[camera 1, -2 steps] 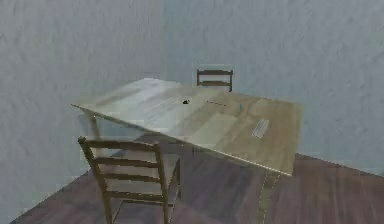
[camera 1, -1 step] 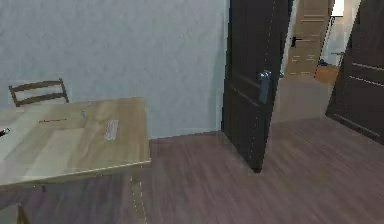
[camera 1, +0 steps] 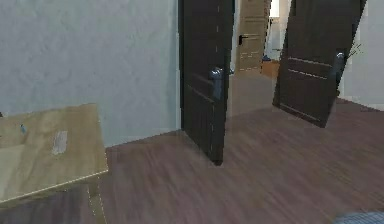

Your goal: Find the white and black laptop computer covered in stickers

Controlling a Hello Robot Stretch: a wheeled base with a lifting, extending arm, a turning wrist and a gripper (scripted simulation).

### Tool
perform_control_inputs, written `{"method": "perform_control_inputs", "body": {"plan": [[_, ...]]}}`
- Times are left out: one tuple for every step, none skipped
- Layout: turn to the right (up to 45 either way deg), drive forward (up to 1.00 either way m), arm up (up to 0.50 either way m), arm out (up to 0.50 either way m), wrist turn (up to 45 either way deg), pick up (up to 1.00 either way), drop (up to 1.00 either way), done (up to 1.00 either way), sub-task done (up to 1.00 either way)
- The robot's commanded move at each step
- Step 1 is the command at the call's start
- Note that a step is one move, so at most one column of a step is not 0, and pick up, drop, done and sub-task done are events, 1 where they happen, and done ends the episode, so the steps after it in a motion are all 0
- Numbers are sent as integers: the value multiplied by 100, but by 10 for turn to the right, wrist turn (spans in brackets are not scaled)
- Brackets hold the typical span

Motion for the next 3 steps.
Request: {"method": "perform_control_inputs", "body": {"plan": [[0, 65, 0, 0, 0, 0, 0, 0, 0], [330, 0, 0, 0, 0, 0, 0, 0, 0], [0, 30, 0, 0, 0, 0, 0, 0, 0]]}}
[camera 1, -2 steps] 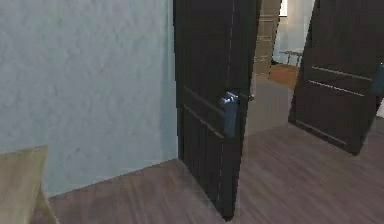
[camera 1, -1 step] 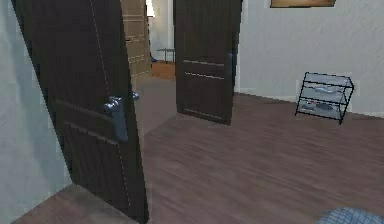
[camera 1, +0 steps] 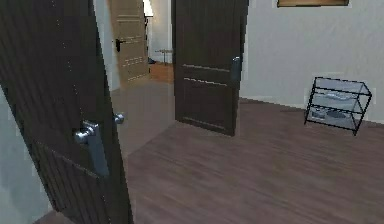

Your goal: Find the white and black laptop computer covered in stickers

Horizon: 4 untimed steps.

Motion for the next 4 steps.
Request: {"method": "perform_control_inputs", "body": {"plan": [[60, 0, 0, 0, 0, 0, 0, 0, 0], [0, 85, 0, 0, 0, 0, 0, 0, 0], [-240, 0, 0, 0, 0, 0, 0, 0, 0], [0, 30, 0, 0, 0, 0, 0, 0, 0]]}}
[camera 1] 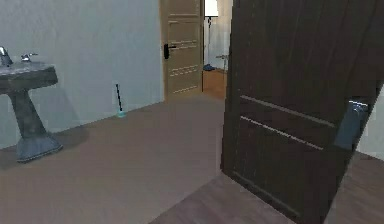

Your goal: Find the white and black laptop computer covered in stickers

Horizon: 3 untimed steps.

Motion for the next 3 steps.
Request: {"method": "perform_control_inputs", "body": {"plan": [[0, 100, 0, 0, 0, 0, 0, 0, 0], [-30, 0, 0, 0, 0, 0, 0, 0, 0], [-450, 0, 0, 0, 0, 0, 0, 0, 0]]}}
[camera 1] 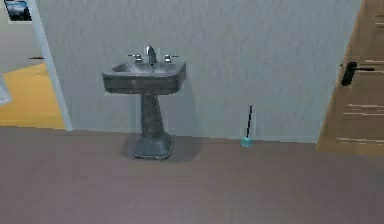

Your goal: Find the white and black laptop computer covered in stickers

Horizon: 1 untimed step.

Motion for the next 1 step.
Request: {"method": "perform_control_inputs", "body": {"plan": [[-120, 0, 0, 0, 0, 0, 0, 0, 0]]}}
